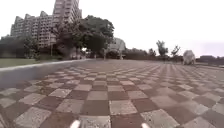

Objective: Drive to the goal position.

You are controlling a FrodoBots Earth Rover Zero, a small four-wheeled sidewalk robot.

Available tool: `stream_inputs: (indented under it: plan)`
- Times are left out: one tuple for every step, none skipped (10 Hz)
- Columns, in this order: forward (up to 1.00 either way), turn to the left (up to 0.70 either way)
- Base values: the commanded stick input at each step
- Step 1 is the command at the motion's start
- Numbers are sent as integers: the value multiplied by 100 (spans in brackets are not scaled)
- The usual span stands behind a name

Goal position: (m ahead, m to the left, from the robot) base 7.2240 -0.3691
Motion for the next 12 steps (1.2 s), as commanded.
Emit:
stream_inputs:
  plan:
    - [70,0]
    - [70,0]
    - [70,0]
    - [70,0]
    - [70,1]
    - [70,2]
    - [70,2]
    - [70,2]
    - [70,2]
    - [70,2]
    - [70,2]
    - [70,2]
